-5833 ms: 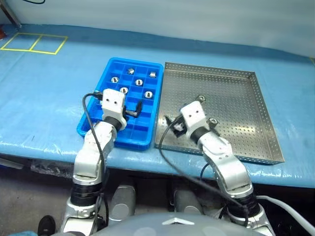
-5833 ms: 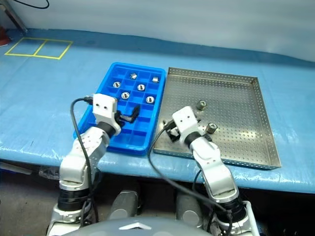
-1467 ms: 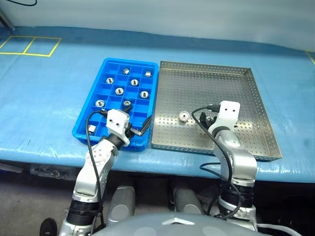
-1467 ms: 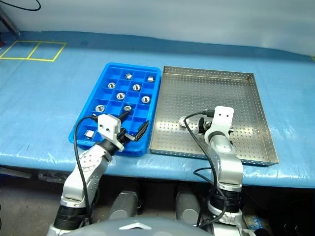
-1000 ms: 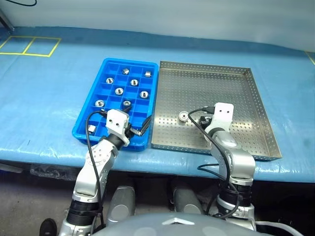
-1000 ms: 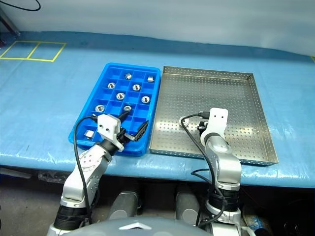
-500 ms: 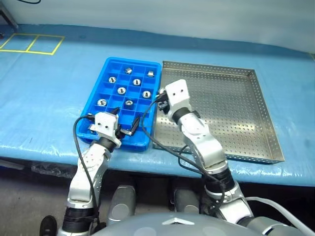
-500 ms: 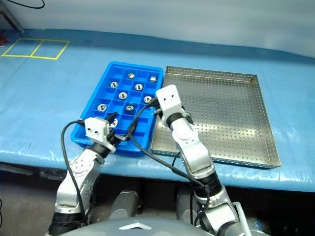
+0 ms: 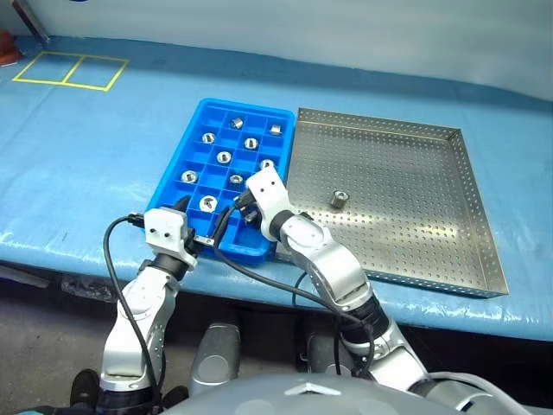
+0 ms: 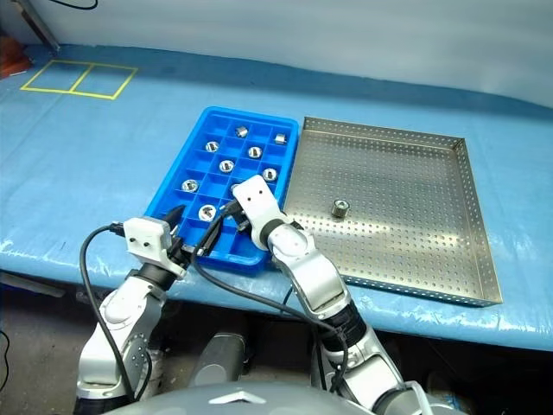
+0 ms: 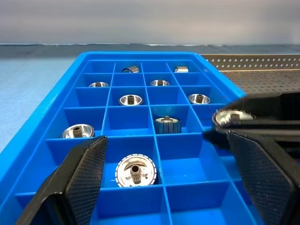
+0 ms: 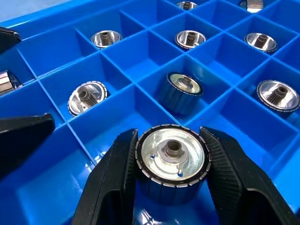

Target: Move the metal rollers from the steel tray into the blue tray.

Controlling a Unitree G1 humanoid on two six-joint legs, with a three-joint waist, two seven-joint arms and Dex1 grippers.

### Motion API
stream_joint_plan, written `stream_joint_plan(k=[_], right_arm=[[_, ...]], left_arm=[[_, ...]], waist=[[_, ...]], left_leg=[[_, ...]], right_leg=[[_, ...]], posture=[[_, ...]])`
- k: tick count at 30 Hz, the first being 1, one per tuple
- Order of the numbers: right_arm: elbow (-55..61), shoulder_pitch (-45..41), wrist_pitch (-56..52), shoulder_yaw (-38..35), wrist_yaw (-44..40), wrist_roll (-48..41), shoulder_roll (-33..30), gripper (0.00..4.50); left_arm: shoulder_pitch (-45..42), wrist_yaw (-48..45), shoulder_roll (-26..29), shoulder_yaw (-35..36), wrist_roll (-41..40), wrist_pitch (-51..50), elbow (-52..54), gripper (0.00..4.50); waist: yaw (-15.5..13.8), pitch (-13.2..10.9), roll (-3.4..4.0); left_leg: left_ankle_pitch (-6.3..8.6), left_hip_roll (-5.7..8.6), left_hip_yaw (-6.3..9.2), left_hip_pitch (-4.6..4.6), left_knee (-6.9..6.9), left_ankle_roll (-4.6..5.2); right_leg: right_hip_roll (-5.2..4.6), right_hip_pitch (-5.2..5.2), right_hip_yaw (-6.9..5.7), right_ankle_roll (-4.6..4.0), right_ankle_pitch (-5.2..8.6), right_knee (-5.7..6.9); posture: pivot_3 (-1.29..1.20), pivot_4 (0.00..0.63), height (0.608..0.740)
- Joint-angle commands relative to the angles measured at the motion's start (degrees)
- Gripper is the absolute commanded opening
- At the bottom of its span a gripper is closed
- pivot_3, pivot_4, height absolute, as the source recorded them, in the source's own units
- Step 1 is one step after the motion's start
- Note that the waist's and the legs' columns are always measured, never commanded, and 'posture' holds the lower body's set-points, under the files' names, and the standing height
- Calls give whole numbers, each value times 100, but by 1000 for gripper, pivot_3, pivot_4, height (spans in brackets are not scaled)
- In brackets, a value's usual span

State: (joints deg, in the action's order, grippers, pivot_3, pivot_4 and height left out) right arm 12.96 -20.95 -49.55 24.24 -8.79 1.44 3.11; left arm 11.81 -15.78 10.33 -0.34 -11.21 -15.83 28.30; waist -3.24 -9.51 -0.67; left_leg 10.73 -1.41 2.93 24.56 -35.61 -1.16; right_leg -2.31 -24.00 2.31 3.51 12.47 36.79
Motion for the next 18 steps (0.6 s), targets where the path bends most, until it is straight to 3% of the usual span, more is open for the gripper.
stream_joint_plan(k=[1, 5, 13, 18], right_arm=[[306, 20, -250, -65, 60, 43, -19, 1731], [415, 94, -323, -113, -9, -48, -49, 1731], [850, 334, -332, -242, -14, -159, -132, 4376], [1079, 390, 63, -1020, 423, -39, -235, 4472]], left_arm=[[-70, 19, 1, -79, -13, 19, 265, 4500], [-155, 6, 5, -144, -19, 7, 193, 4500], [-349, -96, 62, -258, -26, -46, 38, 4500], [-487, -164, 108, -291, -46, -42, -83, 4500]], waist=[[-5, 0, 0], [-28, 0, 0], [-29, 2, -3], [21, 2, -4]], left_leg=[[0, 0, 1, 2, 1, 0], [0, 0, 1, 3, 5, 0], [1, 0, 1, 4, 2, -1], [1, 2, -4, 5, -5, -2]], right_leg=[[0, -2, -2, -1, 1, 0], [0, -4, -4, -3, 2, 0], [-1, -1, -5, -2, 3, -4], [-7, 1, -6, -2, 2, -4]], posture=[[256, 150, 740], [231, 150, 740], [191, 150, 740], [170, 150, 740]])
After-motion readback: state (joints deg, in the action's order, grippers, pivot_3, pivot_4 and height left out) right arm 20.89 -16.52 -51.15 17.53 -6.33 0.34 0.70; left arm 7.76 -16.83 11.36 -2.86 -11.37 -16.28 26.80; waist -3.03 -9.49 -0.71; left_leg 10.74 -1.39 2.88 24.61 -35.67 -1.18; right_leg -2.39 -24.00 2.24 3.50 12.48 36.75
